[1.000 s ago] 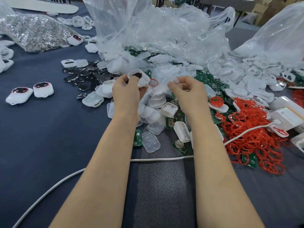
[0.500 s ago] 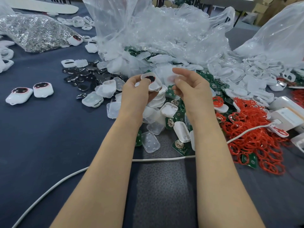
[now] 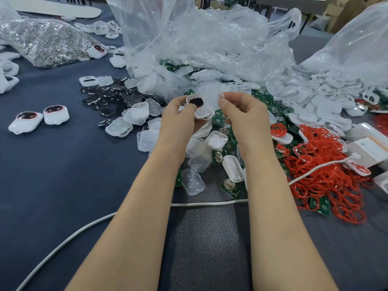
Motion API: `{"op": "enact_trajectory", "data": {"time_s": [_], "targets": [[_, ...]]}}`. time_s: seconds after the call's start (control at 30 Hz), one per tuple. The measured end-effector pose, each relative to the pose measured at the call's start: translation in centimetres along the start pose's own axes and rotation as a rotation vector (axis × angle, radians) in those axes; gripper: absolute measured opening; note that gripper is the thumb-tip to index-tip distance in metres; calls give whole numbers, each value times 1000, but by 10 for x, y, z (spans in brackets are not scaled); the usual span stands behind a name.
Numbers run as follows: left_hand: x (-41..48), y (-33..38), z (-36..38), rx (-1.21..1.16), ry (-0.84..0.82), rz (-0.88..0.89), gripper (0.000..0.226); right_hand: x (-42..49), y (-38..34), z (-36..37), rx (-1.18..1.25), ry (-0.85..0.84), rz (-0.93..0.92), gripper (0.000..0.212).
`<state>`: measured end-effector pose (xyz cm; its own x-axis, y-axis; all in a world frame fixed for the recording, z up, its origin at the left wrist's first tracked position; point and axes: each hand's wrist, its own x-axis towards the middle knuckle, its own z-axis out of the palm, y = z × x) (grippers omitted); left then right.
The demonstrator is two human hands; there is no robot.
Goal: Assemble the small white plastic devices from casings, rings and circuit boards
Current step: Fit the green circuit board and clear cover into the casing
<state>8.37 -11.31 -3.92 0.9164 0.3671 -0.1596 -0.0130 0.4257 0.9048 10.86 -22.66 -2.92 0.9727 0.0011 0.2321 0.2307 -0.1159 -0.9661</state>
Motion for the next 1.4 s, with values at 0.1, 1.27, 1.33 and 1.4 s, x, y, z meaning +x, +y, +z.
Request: {"op": "enact_trajectory", "data": {"time_s": [0.1, 1.27, 1.33, 1.4], "targets": [[0, 0, 0, -8, -1, -2, 19, 0, 0, 0, -20, 4, 6, 10], [4, -3, -1, 4, 21, -4, 18, 1, 2, -5, 202, -31, 112, 18], [4, -3, -1, 5, 22, -9, 18, 1, 1, -4, 253, -26, 124, 17], [4, -3, -1, -4, 20, -6, 18, 1, 1, -1, 287, -31, 121, 16]]}}
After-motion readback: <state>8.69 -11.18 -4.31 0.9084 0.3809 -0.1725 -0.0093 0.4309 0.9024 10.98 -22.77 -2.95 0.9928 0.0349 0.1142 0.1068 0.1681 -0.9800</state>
